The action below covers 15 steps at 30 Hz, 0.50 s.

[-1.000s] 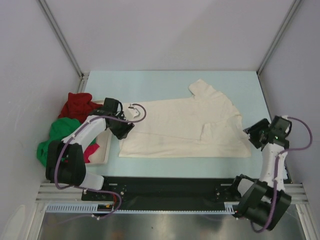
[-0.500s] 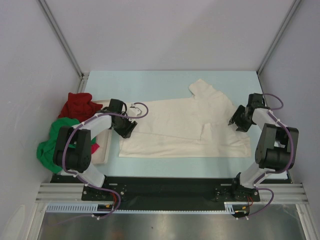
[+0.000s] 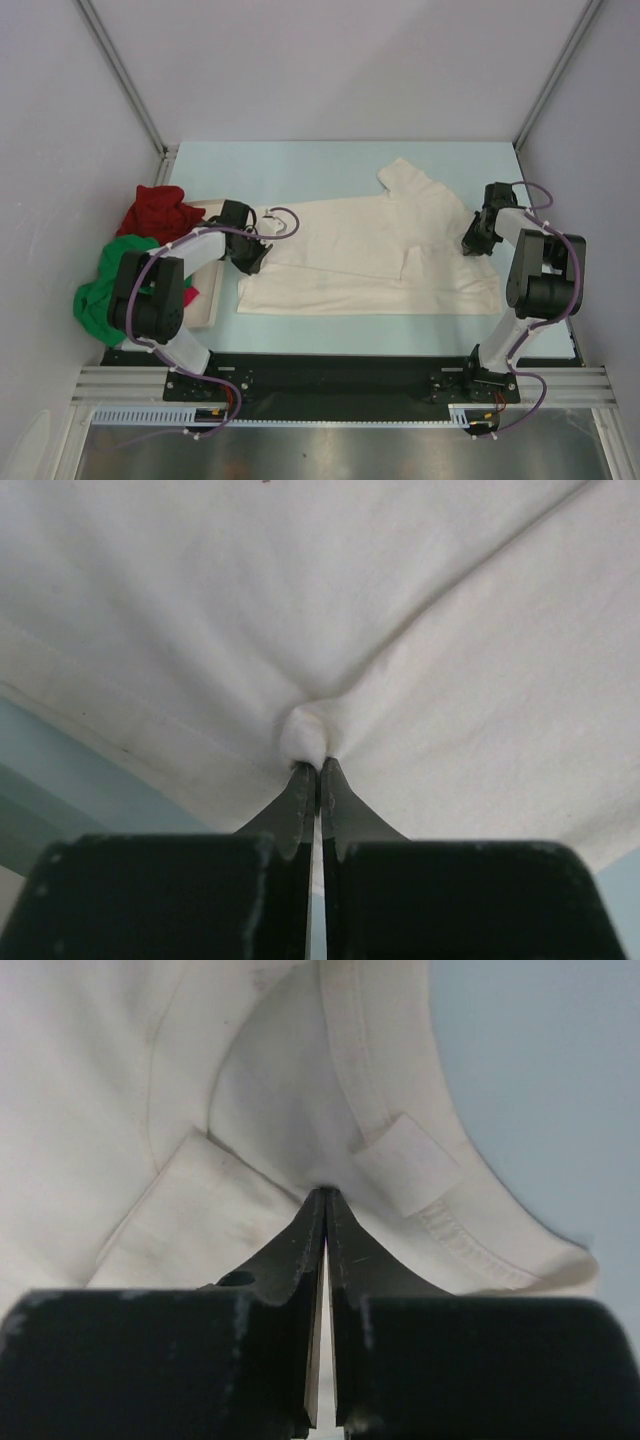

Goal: Fold and stack the t-shirts
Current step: Fold the tshirt

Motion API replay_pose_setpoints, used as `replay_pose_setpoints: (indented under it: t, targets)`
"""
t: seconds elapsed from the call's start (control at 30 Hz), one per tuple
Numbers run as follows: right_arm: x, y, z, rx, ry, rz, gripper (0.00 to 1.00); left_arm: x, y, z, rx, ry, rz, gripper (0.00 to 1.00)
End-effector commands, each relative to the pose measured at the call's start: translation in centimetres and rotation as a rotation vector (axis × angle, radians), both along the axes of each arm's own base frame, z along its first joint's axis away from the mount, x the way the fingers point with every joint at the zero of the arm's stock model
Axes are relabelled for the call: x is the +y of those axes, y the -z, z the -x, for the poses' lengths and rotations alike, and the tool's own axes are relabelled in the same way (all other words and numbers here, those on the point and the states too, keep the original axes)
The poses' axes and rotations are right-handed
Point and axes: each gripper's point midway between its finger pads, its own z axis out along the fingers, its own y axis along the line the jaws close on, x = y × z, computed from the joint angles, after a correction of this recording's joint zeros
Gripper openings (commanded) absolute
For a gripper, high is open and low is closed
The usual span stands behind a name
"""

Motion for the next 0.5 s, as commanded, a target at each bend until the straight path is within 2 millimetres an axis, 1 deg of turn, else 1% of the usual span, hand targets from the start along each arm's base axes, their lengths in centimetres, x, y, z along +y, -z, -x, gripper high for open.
replay_pose_setpoints:
  t: [0.0, 0.07, 0.1, 0.17, 0.27, 0.3, 0.33, 0.37, 0.4, 0.43, 0.47]
  targets:
    - [-2.0, -1.3, -0.3, -0.041, 0.044, 0.079, 0.03, 1.5, 0.2, 0.4, -0.017, -0.036, -0.064, 0.00]
    - [-2.1, -1.6, -0.2, -0.049, 0.047, 0.083, 0.00, 2.0, -0.3, -0.1, -0.052, -0.052, -0.086, 0.00]
    - [-2.2, -1.8, -0.3, -0.059, 0.046, 0.086, 0.00, 2.3, -0.3, -0.1, -0.061, -0.060, -0.098, 0.00]
    - [-2.1, -1.9, -0.4, -0.066, 0.040, 0.077, 0.00, 2.3, -0.2, 0.0, -0.062, -0.063, -0.096, 0.00]
    - [-1.9, -2.4, -0.6, -0.066, 0.032, 0.077, 0.00, 2.3, -0.1, 0.3, -0.054, -0.067, -0.094, 0.00]
    - [-2.0, -3.0, -0.7, -0.073, 0.021, 0.094, 0.03, 2.1, -0.1, 0.4, -0.046, -0.061, -0.082, 0.00]
    - [-1.3, -3.8, -1.1, -0.092, -0.006, 0.105, 0.06, 1.9, -0.2, 0.5, -0.045, -0.054, -0.073, 0.00]
    - [-0.9, -4.4, -1.2, -0.102, -0.022, 0.113, 0.18, 1.7, -0.3, 0.6, -0.041, -0.047, -0.060, 0.00]
    - [-0.3, -5.0, -1.4, -0.120, -0.056, 0.119, 0.25, 1.5, -0.5, 0.8, -0.036, -0.041, -0.050, 0.05]
    - [1.3, -6.3, -1.7, -0.159, -0.103, 0.124, 0.31, 1.1, -0.9, 0.7, -0.042, -0.036, -0.031, 0.14]
    - [2.3, -6.9, -1.8, -0.175, -0.140, 0.138, 0.44, 1.1, -1.3, 0.4, -0.055, -0.039, -0.026, 0.34]
